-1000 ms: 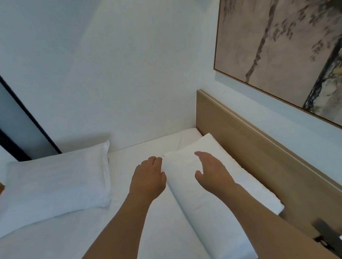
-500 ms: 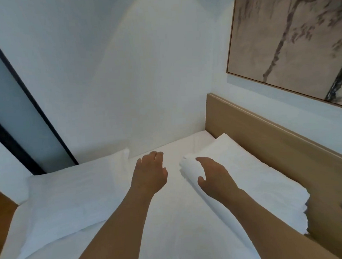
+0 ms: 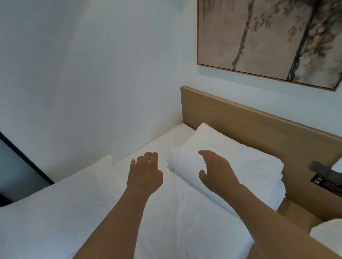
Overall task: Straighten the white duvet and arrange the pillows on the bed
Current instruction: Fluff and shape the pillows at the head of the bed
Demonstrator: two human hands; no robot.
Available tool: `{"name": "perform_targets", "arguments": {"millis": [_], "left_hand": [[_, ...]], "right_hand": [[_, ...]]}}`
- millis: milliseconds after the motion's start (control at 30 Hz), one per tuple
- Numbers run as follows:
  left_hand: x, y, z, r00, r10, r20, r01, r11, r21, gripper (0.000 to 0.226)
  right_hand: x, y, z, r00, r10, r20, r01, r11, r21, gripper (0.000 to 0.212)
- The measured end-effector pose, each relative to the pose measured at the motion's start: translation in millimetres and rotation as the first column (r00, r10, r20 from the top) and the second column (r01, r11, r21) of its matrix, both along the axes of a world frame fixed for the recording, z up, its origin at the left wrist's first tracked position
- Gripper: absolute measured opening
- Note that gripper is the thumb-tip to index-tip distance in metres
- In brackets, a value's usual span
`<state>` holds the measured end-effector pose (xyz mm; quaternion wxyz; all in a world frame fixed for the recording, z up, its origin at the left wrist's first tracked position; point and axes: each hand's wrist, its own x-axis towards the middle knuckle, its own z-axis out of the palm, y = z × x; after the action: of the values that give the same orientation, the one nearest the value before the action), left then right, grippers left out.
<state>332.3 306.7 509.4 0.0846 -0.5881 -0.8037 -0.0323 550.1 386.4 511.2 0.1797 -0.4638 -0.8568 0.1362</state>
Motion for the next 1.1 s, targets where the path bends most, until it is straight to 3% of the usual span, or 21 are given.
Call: {"name": "perform_targets", "arguments": {"millis": [167,367,533,700,800,900,1100], "left_hand": [[-42.8,-19.7,-2.9,0.993,-0.117,-0.025,0.115,0.992,-0.056,0.058],[-165.7,-57.8,-53.9,0.997,-0.072,0.032,0.076,0.989,-0.124,0.062],[-286.1,-84.2,-244.6,0.998,0.055,0.029,-0.043,0.945,-0.324,0.076],[-393.6,-122.6,-455.7,0.964,0.237,-0.125,-0.267,0.844,-0.465,0.108],[-445.1,-129.5,-534.9,0.9,0.375,-0.223,-0.435,0.808,-0.397,0.129],[-475.7,-122.2,-594.8,0.86,0.376,-0.343,-0.473,0.84,-0.265,0.131],[-535.5,-77.1,-686.8,0.831,0.311,-0.462,-0.311,0.947,0.077,0.081]], "right_hand": [[-32.8,-27.9,-22.6,0.995,-0.096,0.037,0.098,0.994,-0.053,0.06],[-161.7,-73.1,-75.0,0.998,-0.007,0.061,0.009,1.0,-0.025,0.059],[-285.8,-89.5,-238.2,0.979,0.112,0.17,-0.103,0.993,-0.061,0.07],[-379.7,-95.0,-446.5,0.928,0.196,0.317,-0.187,0.981,-0.06,0.081],[-425.8,-86.9,-530.1,0.9,0.216,0.377,-0.227,0.974,-0.018,0.087],[-473.5,-69.2,-598.4,0.884,0.226,0.409,-0.286,0.954,0.092,0.098],[-594.9,-15.1,-696.0,0.892,0.245,0.38,-0.347,0.91,0.228,0.11]]}}
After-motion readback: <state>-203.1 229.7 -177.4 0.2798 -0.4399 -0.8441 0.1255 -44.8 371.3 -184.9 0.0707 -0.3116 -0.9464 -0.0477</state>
